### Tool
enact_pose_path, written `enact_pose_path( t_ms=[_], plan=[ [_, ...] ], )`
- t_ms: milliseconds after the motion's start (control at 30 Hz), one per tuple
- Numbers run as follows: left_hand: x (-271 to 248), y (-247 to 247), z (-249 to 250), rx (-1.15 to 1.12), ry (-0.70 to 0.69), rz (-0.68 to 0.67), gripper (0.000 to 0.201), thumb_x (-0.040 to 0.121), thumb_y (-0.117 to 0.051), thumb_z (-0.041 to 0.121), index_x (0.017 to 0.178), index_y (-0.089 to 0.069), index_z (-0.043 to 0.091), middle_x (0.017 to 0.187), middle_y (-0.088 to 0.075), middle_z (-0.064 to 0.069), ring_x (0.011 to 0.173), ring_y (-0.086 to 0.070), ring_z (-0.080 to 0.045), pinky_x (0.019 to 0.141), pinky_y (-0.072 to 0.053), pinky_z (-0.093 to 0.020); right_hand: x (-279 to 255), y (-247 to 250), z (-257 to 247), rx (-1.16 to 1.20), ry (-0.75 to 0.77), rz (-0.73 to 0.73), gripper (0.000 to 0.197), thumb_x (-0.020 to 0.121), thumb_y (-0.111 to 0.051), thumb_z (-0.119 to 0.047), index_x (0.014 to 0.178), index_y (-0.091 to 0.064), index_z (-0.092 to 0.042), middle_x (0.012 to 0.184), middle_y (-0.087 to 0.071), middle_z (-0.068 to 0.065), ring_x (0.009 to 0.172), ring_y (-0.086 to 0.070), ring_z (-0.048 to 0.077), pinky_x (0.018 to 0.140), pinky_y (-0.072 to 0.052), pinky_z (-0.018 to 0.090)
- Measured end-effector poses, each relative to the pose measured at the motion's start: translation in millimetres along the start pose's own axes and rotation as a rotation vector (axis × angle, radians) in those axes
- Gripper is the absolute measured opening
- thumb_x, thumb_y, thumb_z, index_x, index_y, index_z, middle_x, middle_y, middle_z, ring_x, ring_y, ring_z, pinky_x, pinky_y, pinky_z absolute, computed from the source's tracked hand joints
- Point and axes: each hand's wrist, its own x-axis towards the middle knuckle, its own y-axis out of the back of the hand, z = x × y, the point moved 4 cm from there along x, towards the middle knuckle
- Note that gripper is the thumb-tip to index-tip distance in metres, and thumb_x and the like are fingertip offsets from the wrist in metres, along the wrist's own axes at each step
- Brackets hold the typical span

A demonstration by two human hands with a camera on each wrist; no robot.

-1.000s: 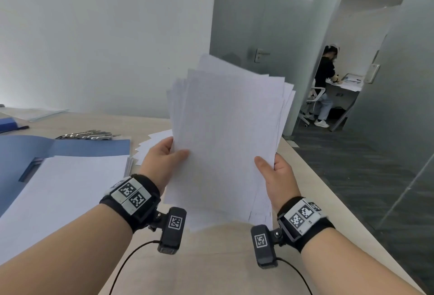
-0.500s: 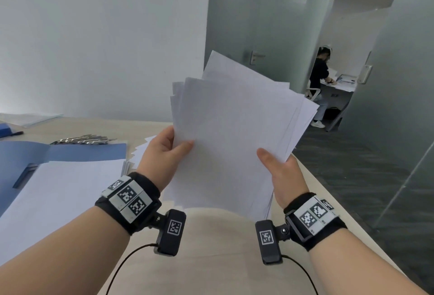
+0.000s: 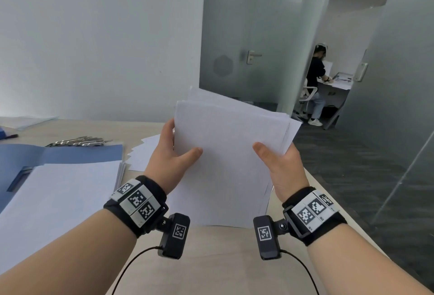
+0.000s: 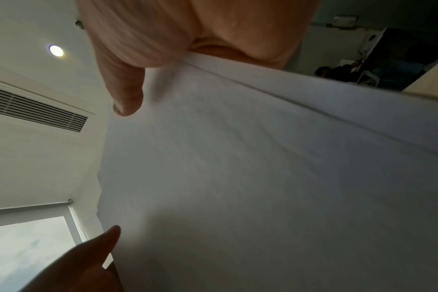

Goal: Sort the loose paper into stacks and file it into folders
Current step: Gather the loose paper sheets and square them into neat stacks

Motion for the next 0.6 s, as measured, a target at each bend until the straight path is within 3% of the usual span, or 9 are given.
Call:
enact_pose_path(
  t_ms=[100,200,400,600],
  plan=[
    [-0.1,-1.7,5.3,0.011,-0.019,-0.013,0.079,0.071,-0.075,0.038,0.140,-0.038,0.049,0.124,-0.067,0.011,0.112,-0.068,-0.011,0.097,-0.055,-0.050,3.9,1.0,-8.9,0.002,0.045,-0.003,0.050,0.078,-0.082,-0.033,0.122,-0.064,-0.020,0.116,-0.074,0.002,0.108,-0.071,0.020,0.093,-0.056,0.043],
    [-1.2,-3.7,11.1,0.055,-0.057,-0.030,0.084,0.073,-0.075,0.041,0.145,-0.033,0.049,0.131,-0.062,0.020,0.119,-0.063,-0.006,0.102,-0.052,-0.047,8.9,-0.1,-15.2,0.029,0.052,-0.011,0.067,0.070,-0.088,-0.046,0.125,-0.061,-0.016,0.117,-0.074,0.004,0.109,-0.071,0.022,0.095,-0.056,0.046],
    [-4.9,-5.2,8.1,0.037,-0.061,-0.036,0.103,0.075,-0.077,0.039,0.152,-0.011,0.057,0.141,-0.050,0.030,0.126,-0.055,0.004,0.108,-0.048,-0.041,9.9,-0.4,-18.1,0.065,0.064,-0.053,0.060,0.076,-0.081,-0.032,0.129,-0.056,-0.019,0.120,-0.072,0.005,0.111,-0.070,0.024,0.094,-0.057,0.044],
    [-15.6,-11.2,-18.7,0.012,0.016,-0.056,0.086,0.074,-0.077,0.037,0.147,-0.032,0.043,0.134,-0.058,0.022,0.122,-0.058,0.000,0.105,-0.050,-0.041,-5.3,6.3,15.6,0.058,-0.027,-0.073,0.053,0.073,-0.084,-0.035,0.119,-0.065,-0.016,0.113,-0.075,0.005,0.105,-0.072,0.024,0.089,-0.059,0.043]
  ],
)
